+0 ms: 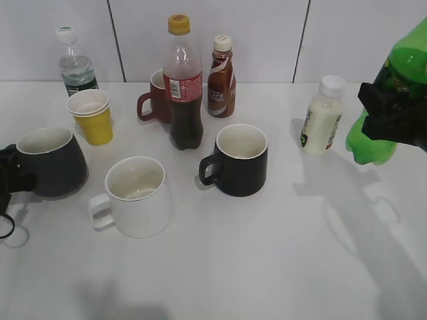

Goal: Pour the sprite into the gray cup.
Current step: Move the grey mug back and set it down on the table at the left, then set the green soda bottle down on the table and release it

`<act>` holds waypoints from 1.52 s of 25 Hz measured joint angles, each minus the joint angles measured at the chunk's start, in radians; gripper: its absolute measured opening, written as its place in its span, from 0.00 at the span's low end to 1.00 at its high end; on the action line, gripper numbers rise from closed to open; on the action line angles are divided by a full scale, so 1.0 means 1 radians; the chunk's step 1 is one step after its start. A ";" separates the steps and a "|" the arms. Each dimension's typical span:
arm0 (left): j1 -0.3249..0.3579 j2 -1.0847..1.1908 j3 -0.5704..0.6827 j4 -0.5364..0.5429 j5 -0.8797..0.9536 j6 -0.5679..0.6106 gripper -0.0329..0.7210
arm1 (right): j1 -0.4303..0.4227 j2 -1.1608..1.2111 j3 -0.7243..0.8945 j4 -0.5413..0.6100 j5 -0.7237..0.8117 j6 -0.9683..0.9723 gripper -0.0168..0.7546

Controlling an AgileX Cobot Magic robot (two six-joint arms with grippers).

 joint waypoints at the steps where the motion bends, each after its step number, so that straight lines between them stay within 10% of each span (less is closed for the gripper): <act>1: 0.000 0.001 0.000 0.001 -0.002 0.000 0.11 | 0.000 0.001 0.000 0.000 0.000 0.000 0.56; 20: 0.000 -0.067 0.108 0.038 -0.023 -0.002 0.38 | 0.000 0.001 0.000 -0.007 0.010 0.002 0.56; 38: 0.000 -0.305 0.288 0.059 -0.024 -0.002 0.40 | 0.000 0.335 0.000 0.194 -0.198 -0.021 0.56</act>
